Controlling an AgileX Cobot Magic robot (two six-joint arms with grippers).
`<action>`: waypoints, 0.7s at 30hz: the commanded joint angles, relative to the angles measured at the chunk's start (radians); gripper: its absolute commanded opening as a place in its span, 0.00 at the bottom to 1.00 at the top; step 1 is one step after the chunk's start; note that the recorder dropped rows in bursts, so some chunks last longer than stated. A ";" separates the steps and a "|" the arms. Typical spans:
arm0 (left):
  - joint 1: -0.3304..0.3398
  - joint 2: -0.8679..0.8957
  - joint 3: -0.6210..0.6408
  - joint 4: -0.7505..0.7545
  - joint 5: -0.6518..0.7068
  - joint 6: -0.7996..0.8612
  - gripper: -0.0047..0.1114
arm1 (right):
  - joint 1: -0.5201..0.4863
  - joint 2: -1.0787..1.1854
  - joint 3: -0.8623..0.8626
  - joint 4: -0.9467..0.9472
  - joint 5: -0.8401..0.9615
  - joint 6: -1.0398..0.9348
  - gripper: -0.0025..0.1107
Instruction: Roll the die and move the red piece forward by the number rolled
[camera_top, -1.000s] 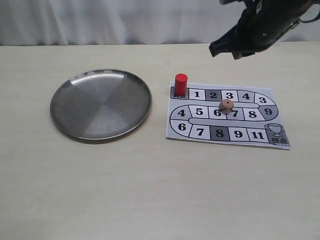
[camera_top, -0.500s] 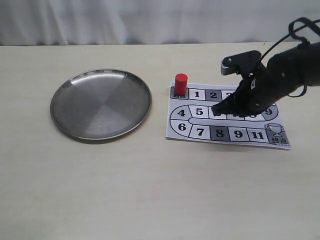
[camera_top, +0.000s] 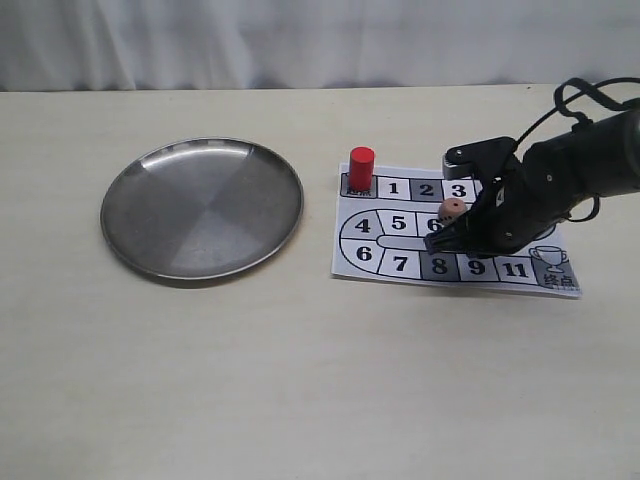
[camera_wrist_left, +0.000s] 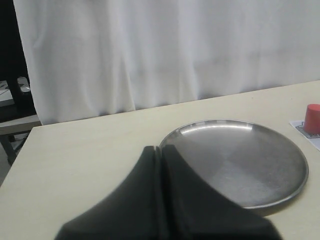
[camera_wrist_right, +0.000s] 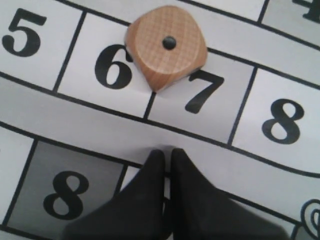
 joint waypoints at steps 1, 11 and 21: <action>-0.002 -0.001 0.002 0.000 -0.009 -0.001 0.04 | -0.003 0.007 0.004 0.000 -0.011 0.003 0.06; -0.002 -0.001 0.002 0.000 -0.009 -0.001 0.04 | -0.003 -0.001 0.004 0.000 0.011 0.003 0.06; -0.002 -0.001 0.002 0.000 -0.009 -0.001 0.04 | -0.003 -0.171 -0.054 0.085 0.077 0.005 0.06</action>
